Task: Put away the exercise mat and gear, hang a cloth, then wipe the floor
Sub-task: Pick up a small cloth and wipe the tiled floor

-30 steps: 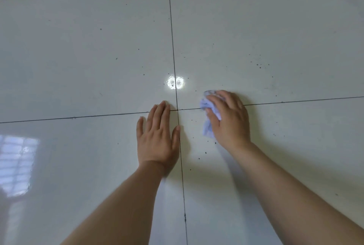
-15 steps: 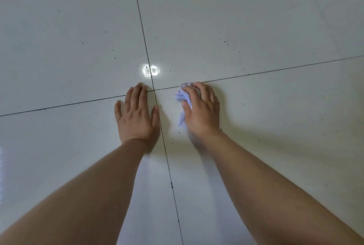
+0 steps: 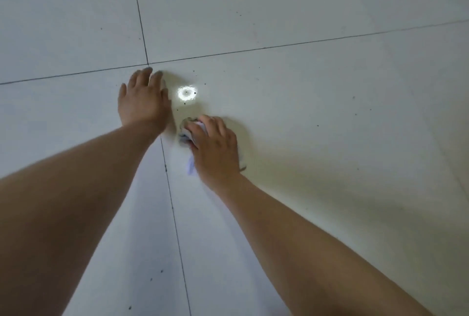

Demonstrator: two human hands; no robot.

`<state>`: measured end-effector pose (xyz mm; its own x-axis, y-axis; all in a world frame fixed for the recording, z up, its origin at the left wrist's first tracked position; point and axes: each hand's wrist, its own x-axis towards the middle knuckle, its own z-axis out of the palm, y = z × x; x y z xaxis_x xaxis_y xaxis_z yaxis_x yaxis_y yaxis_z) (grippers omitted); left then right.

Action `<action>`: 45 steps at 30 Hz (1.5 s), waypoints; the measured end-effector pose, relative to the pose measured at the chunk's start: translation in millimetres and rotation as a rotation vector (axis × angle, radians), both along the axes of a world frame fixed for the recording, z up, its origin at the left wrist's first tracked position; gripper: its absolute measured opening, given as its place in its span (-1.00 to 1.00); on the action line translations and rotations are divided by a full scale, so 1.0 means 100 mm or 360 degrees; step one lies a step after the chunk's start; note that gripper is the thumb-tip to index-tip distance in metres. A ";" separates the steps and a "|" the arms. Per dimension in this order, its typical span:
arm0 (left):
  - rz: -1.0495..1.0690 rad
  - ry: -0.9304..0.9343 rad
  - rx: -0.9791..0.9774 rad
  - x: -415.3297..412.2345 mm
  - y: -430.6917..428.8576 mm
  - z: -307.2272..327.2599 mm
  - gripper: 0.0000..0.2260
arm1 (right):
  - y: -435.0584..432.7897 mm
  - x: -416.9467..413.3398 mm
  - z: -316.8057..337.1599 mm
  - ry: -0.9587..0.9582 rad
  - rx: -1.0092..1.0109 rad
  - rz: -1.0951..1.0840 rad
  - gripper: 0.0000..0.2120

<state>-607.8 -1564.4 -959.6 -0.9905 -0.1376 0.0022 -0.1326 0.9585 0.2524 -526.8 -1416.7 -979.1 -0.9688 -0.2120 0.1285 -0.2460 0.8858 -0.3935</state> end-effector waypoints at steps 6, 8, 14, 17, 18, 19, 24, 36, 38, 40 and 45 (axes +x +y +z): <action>0.0256 0.0001 0.0337 1.05 0.42 -0.04 -0.69 | 0.45 0.48 0.00 -0.0015 -0.0081 0.0154 -0.77; 0.0258 -0.0096 0.0268 1.33 0.60 -0.07 -0.62 | 0.58 0.63 -0.02 0.0035 -0.0112 0.0209 -0.76; 0.0170 -0.0432 0.0104 1.69 0.95 0.02 -0.47 | 0.94 0.73 -0.05 0.0051 -0.0143 0.0237 -0.69; 0.0030 -0.0483 -0.0019 1.73 0.97 0.03 -0.47 | 1.06 0.51 -0.09 0.0052 -0.0128 -0.0005 -0.69; 0.0011 -0.0481 -0.0028 1.71 1.00 0.03 -0.47 | 1.07 0.40 -0.10 0.0033 -0.0130 -0.0088 -0.70; 0.0009 -0.0470 -0.0015 1.69 1.03 0.04 -0.47 | 1.08 0.30 -0.10 0.0013 -0.0143 -0.0142 -0.71; 0.0040 -0.0451 0.0024 1.54 1.26 -0.02 -0.48 | 1.25 0.29 -0.09 0.0162 -0.0076 0.0248 -0.69; 0.0033 -0.0582 0.0015 1.54 1.28 0.01 -0.46 | 1.39 -0.33 -0.07 0.0072 -0.0240 -0.0337 -0.70; 0.0052 -0.0570 0.0035 1.54 1.29 0.01 -0.46 | 1.31 -0.37 -0.04 0.0106 -0.0183 -0.0098 -0.68; 0.0056 -0.0555 0.0065 1.51 1.25 0.05 -0.44 | 1.30 -0.26 -0.05 0.0159 -0.0072 0.0300 -0.65; 0.0010 -0.0549 0.0088 1.45 1.17 0.12 -0.41 | 1.52 -0.03 -0.10 0.0213 -0.0143 0.0342 -0.66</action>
<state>-463.1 -1447.8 -947.2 -0.9307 -0.1343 -0.3402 -0.2250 0.9435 0.2431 -529.4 -1264.8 -989.2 -0.8758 -0.3930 0.2801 -0.4800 0.7704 -0.4196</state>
